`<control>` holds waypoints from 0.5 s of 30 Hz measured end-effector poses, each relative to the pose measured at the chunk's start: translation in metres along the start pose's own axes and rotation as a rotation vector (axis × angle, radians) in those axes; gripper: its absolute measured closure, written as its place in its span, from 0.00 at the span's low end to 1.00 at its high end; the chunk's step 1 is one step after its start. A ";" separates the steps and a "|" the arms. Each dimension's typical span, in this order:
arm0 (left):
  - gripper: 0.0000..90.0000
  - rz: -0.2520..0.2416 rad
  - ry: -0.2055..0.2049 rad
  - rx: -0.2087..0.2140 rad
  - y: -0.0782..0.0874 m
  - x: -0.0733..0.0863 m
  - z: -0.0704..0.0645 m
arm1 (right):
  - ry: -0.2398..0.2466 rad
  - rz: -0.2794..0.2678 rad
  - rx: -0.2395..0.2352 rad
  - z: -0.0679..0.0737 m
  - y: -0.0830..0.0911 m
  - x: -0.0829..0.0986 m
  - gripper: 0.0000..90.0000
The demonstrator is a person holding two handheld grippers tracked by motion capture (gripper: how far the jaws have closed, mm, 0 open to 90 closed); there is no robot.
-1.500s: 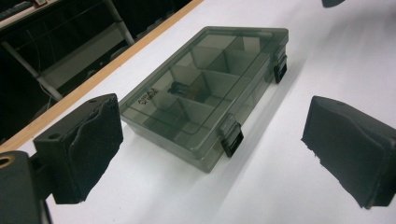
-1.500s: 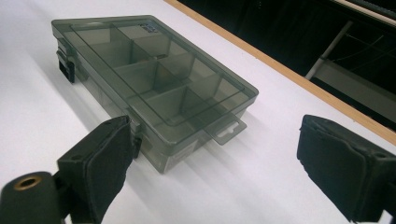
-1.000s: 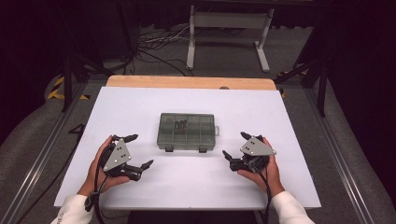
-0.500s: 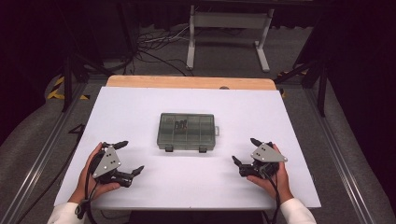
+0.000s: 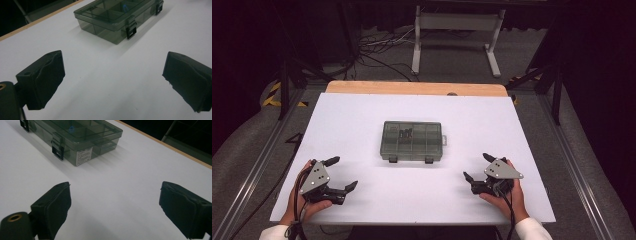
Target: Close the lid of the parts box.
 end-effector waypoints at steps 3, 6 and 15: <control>0.05 -0.004 0.004 0.001 0.000 0.001 0.001 | -0.003 -0.003 -0.003 0.001 0.000 0.000 0.12; 0.05 -0.012 0.023 0.003 0.000 0.001 0.002 | -0.007 -0.014 -0.005 0.002 0.001 -0.002 0.12; 0.05 0.004 0.012 0.005 -0.006 0.002 0.001 | -0.017 -0.030 -0.006 0.002 0.003 -0.003 0.13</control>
Point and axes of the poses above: each handheld gripper's, and its own axes: y roughly backward along the jaws, x roughly out of its underside, z roughly to its left, the point moved 6 cm from there along -y, roughly forward along the jaws, and after that the axes turned 6 degrees about -y, right-handed, at the moved point
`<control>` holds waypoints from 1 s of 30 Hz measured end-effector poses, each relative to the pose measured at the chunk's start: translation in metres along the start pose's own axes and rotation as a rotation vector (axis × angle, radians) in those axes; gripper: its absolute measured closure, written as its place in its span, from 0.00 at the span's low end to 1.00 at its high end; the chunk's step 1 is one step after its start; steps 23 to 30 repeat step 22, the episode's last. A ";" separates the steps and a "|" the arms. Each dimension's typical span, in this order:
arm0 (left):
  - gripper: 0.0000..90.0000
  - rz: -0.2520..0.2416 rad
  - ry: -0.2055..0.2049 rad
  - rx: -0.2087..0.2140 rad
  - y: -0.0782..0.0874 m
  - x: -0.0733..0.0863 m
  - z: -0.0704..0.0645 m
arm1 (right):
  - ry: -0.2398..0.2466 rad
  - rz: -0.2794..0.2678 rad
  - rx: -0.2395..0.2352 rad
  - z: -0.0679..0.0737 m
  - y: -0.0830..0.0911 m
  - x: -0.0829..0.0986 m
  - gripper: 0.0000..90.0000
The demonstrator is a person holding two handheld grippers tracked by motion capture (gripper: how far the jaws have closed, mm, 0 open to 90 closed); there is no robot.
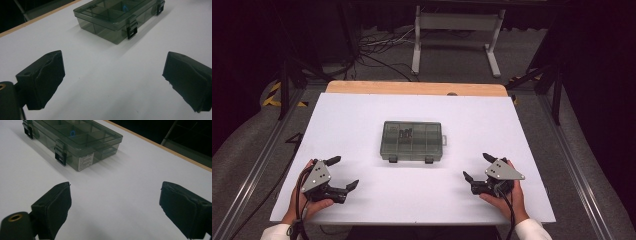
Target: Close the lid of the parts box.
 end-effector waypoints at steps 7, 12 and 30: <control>0.05 0.013 -0.006 -0.002 -0.002 0.001 0.000 | -0.017 -0.004 -0.013 -0.001 0.000 0.000 0.13; 0.05 0.015 -0.015 -0.008 -0.002 0.000 0.000 | -0.024 -0.008 -0.013 -0.002 0.000 0.000 0.13; 0.05 0.016 -0.019 -0.012 -0.003 0.000 0.001 | -0.036 -0.011 -0.011 -0.004 0.000 0.001 0.13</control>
Point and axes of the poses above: each handheld gripper's, and its own axes: y roughly backward along the jaws, x roughly out of its underside, z roughly to its left, the point moved 6 cm from there along -y, roughly forward along the jaws, and after that the axes turned 6 degrees about -y, right-handed, at the moved point
